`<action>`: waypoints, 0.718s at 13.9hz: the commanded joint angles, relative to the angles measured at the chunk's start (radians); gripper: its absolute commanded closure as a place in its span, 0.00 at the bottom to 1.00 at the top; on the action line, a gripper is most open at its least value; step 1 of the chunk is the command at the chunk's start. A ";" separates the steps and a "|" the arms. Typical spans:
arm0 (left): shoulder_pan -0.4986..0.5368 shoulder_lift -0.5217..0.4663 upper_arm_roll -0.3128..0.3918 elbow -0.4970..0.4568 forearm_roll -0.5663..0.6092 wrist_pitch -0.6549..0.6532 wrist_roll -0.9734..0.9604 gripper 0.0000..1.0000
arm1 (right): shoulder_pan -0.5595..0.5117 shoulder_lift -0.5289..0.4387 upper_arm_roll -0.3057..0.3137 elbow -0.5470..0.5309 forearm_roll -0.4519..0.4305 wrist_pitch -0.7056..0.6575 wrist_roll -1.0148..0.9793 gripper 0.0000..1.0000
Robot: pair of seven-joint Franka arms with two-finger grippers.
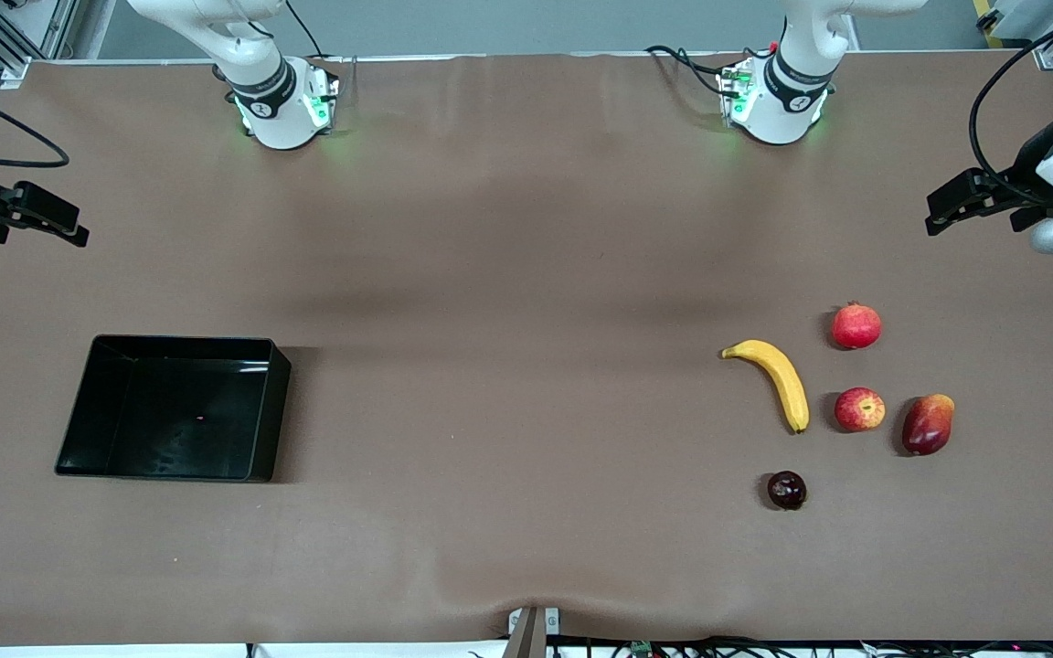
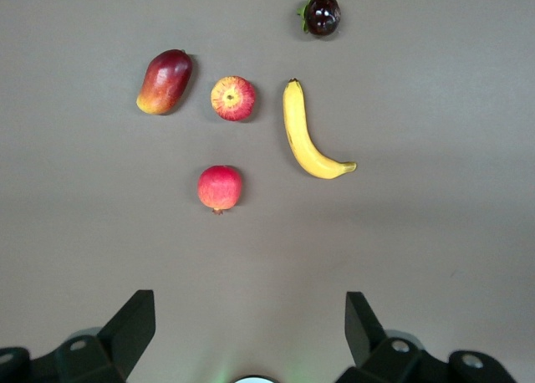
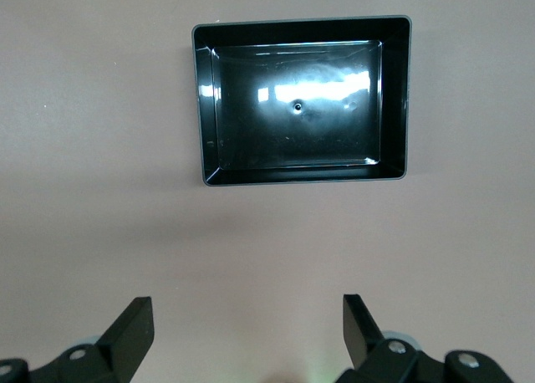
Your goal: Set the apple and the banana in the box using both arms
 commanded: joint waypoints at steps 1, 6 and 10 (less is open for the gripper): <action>0.002 0.007 -0.006 0.019 0.023 -0.007 -0.007 0.00 | -0.013 0.003 0.009 0.016 -0.013 -0.013 0.001 0.00; 0.000 0.007 -0.005 0.021 0.023 -0.007 -0.005 0.00 | -0.024 0.003 0.007 0.018 -0.008 -0.013 0.000 0.00; 0.003 0.009 -0.003 0.019 0.023 -0.010 -0.007 0.00 | -0.024 0.003 0.007 0.018 -0.010 -0.013 -0.002 0.00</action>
